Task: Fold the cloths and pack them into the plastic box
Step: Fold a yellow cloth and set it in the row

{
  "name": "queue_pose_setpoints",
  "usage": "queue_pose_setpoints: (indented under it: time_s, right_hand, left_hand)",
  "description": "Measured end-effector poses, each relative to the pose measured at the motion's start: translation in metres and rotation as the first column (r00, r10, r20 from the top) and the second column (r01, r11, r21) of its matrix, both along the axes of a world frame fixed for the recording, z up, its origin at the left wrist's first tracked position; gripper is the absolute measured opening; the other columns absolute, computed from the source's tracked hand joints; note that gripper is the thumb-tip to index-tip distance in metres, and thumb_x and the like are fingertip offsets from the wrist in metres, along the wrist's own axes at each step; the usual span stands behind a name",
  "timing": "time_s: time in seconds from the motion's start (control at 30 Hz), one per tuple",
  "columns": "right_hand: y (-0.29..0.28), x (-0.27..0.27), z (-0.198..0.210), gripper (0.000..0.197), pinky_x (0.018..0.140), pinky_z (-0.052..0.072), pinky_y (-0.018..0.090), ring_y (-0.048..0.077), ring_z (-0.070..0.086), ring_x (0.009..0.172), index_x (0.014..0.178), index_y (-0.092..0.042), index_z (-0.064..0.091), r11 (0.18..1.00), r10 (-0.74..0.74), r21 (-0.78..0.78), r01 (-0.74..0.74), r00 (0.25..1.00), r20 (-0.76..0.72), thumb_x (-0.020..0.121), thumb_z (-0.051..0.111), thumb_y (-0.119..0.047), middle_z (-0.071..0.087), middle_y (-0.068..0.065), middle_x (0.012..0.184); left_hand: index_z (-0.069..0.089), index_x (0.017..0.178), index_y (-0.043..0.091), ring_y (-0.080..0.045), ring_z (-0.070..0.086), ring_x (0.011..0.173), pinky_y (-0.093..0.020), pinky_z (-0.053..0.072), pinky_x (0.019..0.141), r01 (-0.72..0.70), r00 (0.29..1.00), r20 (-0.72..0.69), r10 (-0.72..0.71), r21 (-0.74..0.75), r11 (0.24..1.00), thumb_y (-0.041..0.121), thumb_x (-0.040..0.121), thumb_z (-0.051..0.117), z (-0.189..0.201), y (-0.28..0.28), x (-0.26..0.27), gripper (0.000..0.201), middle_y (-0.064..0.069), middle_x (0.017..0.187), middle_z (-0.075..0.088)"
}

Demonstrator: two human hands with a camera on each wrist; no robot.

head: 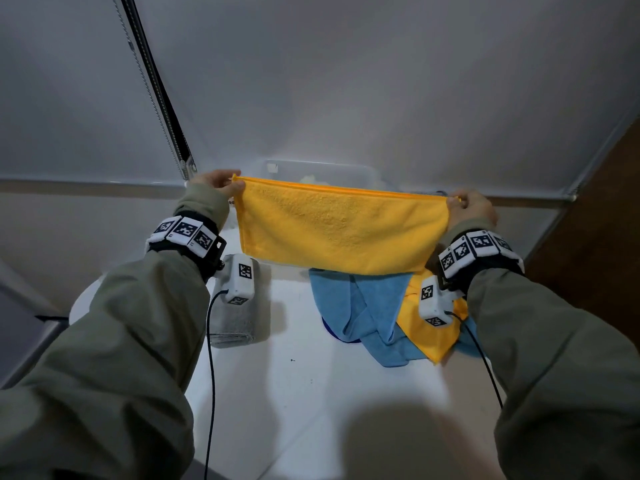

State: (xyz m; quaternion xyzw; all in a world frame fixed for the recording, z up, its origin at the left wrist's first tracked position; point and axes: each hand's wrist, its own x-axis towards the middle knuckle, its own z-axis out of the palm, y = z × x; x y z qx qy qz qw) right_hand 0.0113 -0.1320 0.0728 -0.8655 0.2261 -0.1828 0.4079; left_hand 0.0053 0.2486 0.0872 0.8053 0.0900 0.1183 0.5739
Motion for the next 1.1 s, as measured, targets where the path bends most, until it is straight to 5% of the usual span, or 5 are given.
queue_pose_setpoints:
  time_s: [0.13,0.3,0.53,1.0,1.1]
  right_hand:
    - [0.023,-0.003,0.023,0.027,0.096,0.046,0.038,0.038,0.056,0.113,0.114,-0.009,0.063,0.979,0.136,-0.116,-0.165,0.965,-0.224,0.094,0.047,-0.017,0.059,0.022,0.122]
    - [0.083,-0.015,0.044,0.024,0.038,0.053,0.030,0.022,0.060,0.039,0.075,-0.011,0.052,0.825,0.552,0.300,-0.479,0.797,-0.245,0.097,0.042,-0.006,0.051,0.012,0.071]
    - [0.133,-0.022,0.056,0.018,0.058,0.059,0.024,0.019,0.070,0.063,0.083,-0.005,0.062,0.495,0.770,0.659,-0.566,0.638,-0.030,0.083,0.057,0.011,0.066,0.013,0.079]
    - [0.148,-0.030,0.059,0.039,0.064,0.060,0.030,0.020,0.070,0.080,0.101,-0.008,0.057,0.405,0.761,0.680,-0.611,0.638,0.120,0.083,0.037,0.020,0.069,0.010,0.093]
    - [0.155,-0.030,0.056,0.040,0.066,0.056,0.031,0.022,0.067,0.086,0.100,-0.015,0.052,0.553,0.688,0.559,-0.618,0.717,0.112,0.080,0.039,0.017,0.068,0.006,0.089]
  left_hand:
    - [0.059,0.104,0.013,-0.023,0.055,0.083,-0.030,0.043,0.074,-0.171,0.970,-0.126,0.206,0.242,0.955,0.033,0.088,0.057,0.008,-0.020,-0.004,0.026,-0.006,0.093,0.059]
    - [0.052,0.082,0.013,-0.017,0.051,0.054,-0.020,0.048,0.042,0.094,0.994,-0.045,-0.096,-0.042,0.995,-0.001,0.085,0.058,0.015,-0.072,-0.002,0.016,-0.005,0.066,0.048]
    - [0.058,0.073,0.019,-0.013,0.055,0.052,-0.018,0.050,0.041,0.348,0.937,0.031,-0.348,-0.002,0.938,-0.006,0.076,0.068,0.027,-0.096,-0.010,0.027,-0.005,0.070,0.051]
    - [0.052,0.085,0.026,-0.013,0.056,0.078,-0.020,0.051,0.065,0.433,0.901,-0.012,-0.434,0.067,0.899,0.004,0.071,0.075,0.026,-0.073,-0.026,0.035,0.004,0.083,0.055]
    - [0.052,0.086,0.024,-0.008,0.055,0.076,-0.014,0.050,0.066,0.449,0.892,0.005,-0.452,0.092,0.889,-0.001,0.076,0.069,0.031,-0.071,-0.028,0.033,0.006,0.081,0.055]
